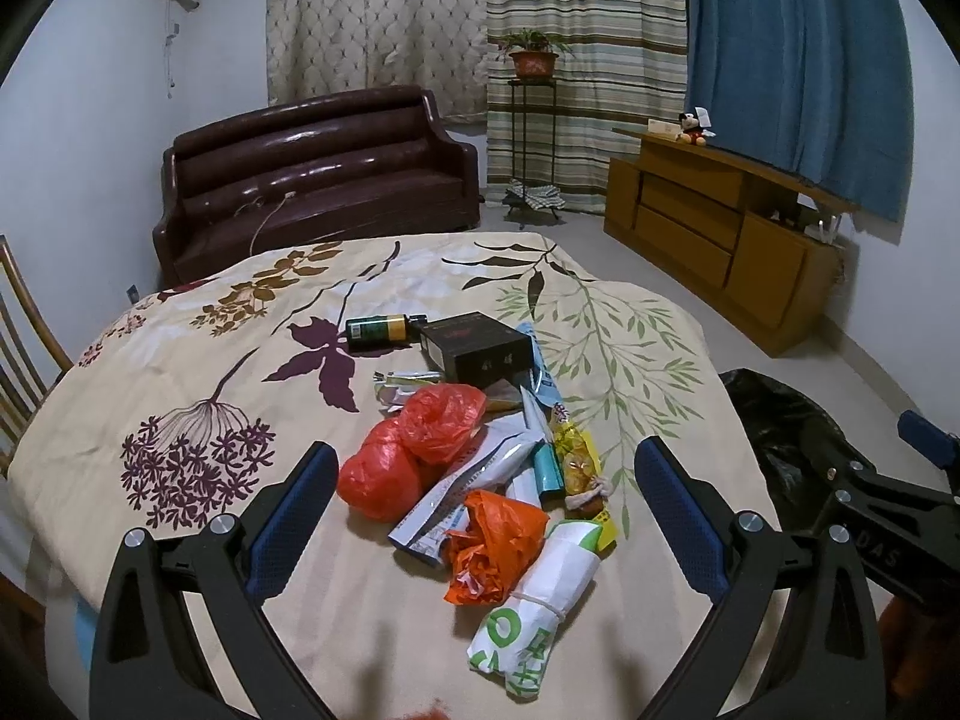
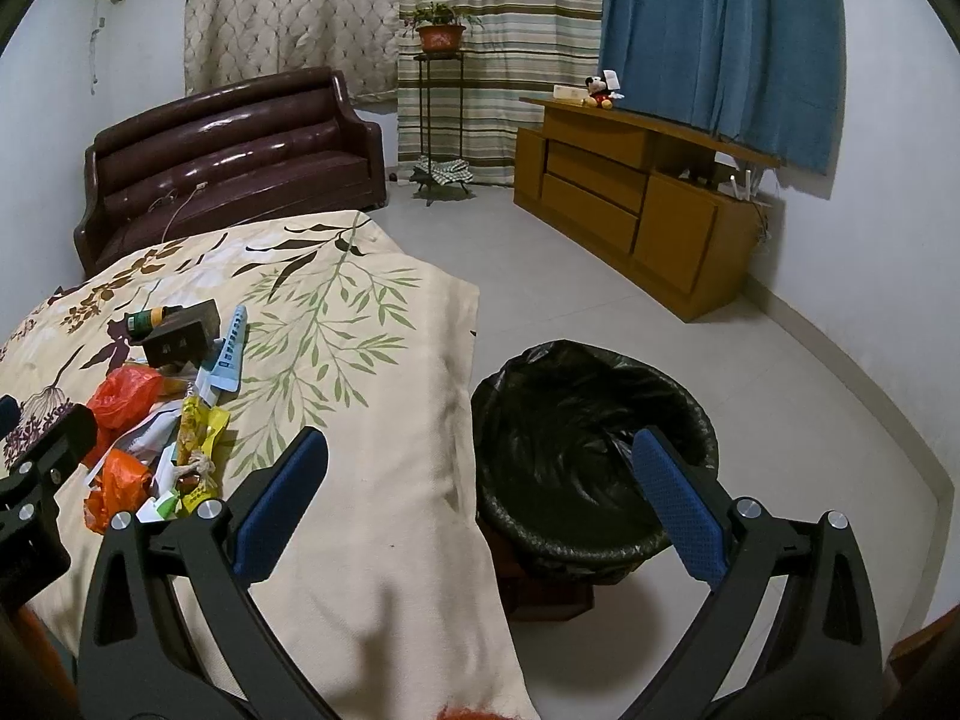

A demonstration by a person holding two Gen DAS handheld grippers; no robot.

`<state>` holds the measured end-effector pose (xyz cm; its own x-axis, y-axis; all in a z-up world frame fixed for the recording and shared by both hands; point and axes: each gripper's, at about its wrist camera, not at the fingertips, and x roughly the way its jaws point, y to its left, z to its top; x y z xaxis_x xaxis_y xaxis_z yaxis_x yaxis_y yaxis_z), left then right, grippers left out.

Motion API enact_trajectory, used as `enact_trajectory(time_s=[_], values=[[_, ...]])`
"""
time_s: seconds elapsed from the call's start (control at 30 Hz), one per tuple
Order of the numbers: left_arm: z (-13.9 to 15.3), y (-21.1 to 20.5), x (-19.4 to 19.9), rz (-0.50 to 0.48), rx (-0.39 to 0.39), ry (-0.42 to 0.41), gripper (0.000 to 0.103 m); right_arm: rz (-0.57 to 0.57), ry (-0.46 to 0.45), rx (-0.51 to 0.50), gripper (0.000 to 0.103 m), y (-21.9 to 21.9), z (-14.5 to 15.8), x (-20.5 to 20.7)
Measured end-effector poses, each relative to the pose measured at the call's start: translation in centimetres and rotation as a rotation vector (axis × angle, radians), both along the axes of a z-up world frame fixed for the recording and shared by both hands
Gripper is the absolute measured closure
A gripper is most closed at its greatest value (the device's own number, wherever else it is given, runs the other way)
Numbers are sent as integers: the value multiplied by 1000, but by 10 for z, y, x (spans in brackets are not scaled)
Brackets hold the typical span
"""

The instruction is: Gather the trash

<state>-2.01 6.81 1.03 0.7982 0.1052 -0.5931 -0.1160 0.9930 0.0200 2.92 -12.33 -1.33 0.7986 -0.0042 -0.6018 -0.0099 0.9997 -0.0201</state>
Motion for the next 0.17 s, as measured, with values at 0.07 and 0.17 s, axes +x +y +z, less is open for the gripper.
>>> enact_trajectory(time_s=[0.07,0.17], values=[[0,1,0,-1,-13,6,7,-1,0,0,4,0,0,0],[-1,4,0,4,-14,7,7,0,-1,0,4,-1,0,0]])
